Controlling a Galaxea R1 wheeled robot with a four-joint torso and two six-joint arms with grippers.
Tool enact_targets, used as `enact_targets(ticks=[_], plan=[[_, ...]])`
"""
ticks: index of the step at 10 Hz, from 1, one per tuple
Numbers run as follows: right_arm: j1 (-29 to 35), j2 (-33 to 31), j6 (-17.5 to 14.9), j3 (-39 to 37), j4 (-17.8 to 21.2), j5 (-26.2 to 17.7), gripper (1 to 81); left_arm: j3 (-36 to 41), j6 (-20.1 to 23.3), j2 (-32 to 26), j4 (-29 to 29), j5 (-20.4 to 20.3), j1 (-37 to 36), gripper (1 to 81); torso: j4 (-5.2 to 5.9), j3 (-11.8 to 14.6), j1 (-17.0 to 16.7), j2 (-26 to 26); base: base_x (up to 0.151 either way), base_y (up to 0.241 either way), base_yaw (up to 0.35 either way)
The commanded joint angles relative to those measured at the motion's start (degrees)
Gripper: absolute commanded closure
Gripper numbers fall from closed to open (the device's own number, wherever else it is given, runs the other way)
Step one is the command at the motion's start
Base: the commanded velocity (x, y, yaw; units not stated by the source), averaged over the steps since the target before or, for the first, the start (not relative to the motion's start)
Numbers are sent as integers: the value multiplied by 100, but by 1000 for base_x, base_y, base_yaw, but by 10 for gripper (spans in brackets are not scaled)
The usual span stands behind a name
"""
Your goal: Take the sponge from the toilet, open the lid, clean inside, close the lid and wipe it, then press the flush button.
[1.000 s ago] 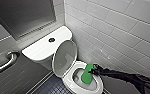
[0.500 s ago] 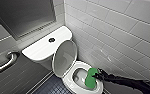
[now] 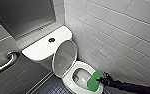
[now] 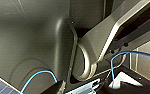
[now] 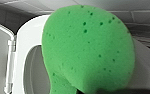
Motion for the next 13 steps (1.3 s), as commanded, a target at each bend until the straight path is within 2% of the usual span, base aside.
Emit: enact_targets(ticks=[1, 7, 11, 13], plan=[[33, -725, 126, 813, 195, -3, 811, 175, 118, 11, 41, 453, 203, 10, 0, 0, 0, 0, 0, 0, 0], [-1162, -1006, 118, 1403, 125, 771, 811, 175, 180, 90, 50, 427, 212, 10, 0, 0, 0, -2, 0, 0, 0], [-1629, -1147, 82, 1956, 116, 982, 811, 175, 277, 161, 50, 427, 212, 10, 0, 0, 0, -2, 0, 0, 0], [-1823, -1410, 65, 2386, 107, 1113, 811, 175, 277, 144, 50, 427, 212, 10, 0, 0, 0, -5, 0, 0, 0]])
